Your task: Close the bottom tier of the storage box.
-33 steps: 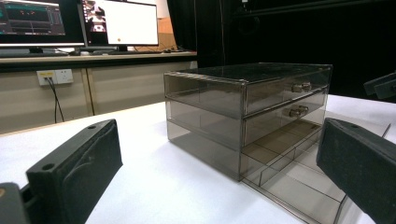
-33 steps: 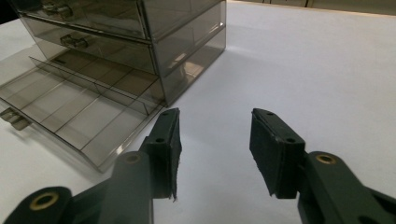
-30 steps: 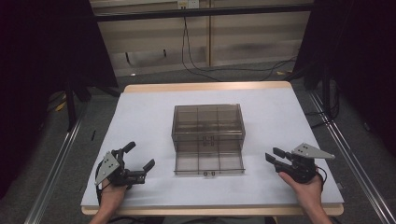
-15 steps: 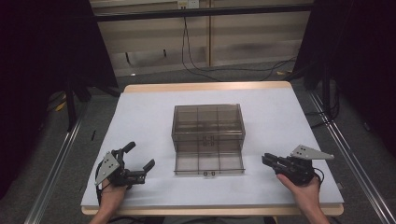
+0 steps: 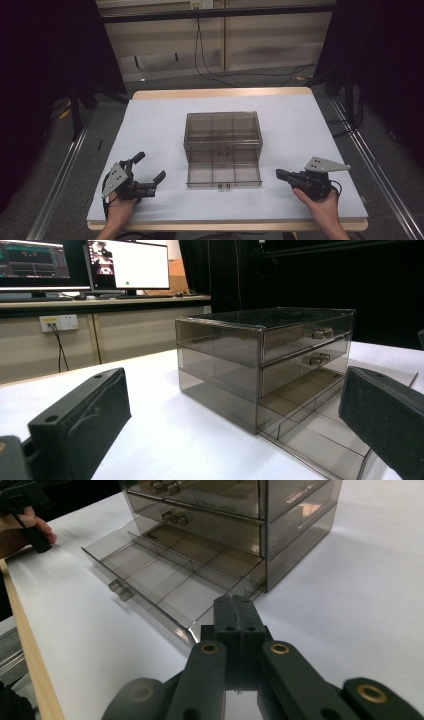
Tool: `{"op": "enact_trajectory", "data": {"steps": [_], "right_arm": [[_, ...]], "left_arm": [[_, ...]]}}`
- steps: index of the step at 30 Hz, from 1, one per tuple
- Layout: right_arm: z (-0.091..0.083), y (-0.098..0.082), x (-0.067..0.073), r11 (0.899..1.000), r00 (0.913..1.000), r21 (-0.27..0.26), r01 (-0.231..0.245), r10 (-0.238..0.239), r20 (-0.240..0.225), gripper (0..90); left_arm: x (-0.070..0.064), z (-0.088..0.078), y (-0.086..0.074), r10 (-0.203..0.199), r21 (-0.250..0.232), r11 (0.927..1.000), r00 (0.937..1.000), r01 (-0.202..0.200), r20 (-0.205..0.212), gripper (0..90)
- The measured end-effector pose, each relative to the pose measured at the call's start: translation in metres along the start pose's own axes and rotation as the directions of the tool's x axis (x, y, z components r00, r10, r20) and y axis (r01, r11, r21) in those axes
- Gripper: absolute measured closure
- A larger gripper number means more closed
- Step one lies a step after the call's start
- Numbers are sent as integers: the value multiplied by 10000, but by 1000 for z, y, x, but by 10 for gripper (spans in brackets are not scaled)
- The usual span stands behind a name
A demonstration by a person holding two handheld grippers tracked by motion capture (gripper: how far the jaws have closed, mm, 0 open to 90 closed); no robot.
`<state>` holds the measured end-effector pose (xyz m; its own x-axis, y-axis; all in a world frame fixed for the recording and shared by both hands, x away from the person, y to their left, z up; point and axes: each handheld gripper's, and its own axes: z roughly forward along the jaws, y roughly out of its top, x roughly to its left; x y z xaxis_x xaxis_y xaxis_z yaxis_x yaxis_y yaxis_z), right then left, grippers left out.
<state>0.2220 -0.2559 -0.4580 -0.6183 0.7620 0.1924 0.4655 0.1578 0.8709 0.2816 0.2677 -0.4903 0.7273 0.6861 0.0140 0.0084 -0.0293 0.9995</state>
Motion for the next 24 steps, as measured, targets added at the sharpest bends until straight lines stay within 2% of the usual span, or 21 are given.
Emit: {"op": "enact_trajectory", "data": {"steps": [5, 24], "right_arm": [[3, 1, 4, 9995, 9995, 266, 180, -173, -262, 900], [17, 6, 19, 9975, 9961, 501, 506, -468, -749, 900]], "left_arm": [[0, 0, 0, 19, 17, 10000, 10000, -19, -15, 0], [0, 0, 0, -14, 3, 10000, 10000, 14, -25, 0]]}}
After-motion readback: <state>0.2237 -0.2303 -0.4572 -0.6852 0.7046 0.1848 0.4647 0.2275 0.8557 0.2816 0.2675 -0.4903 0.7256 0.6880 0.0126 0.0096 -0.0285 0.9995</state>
